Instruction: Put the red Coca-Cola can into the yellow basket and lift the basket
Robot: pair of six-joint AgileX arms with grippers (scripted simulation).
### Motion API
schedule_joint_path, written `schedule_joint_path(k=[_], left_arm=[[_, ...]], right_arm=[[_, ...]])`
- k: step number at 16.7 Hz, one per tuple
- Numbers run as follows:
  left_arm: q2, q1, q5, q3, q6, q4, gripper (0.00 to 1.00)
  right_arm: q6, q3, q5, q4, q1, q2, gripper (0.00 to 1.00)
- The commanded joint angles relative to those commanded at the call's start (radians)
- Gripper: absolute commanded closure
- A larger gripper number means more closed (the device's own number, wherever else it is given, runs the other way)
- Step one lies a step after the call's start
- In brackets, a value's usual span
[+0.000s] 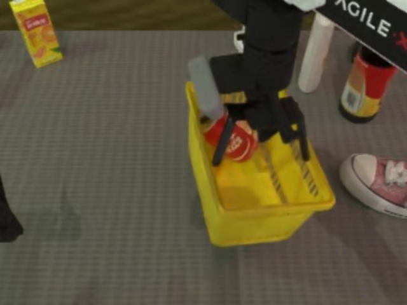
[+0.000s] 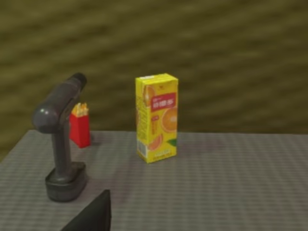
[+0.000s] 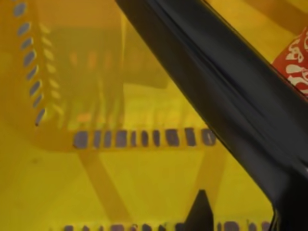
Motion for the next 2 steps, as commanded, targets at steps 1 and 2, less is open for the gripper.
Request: schedule_joint_path(k=[1, 2], left_arm=[[0.000, 0.000, 0.000, 0.000, 0.000, 0.000, 0.00], [0.000, 0.000, 0.000, 0.000, 0.000, 0.000, 0.00]], right_arm=[[-0.003, 0.014, 0.000, -0.015, -0.003, -0.003, 1.00], [-0.004, 0.018, 0.000, -0.019, -0.004, -0.004, 1.00]])
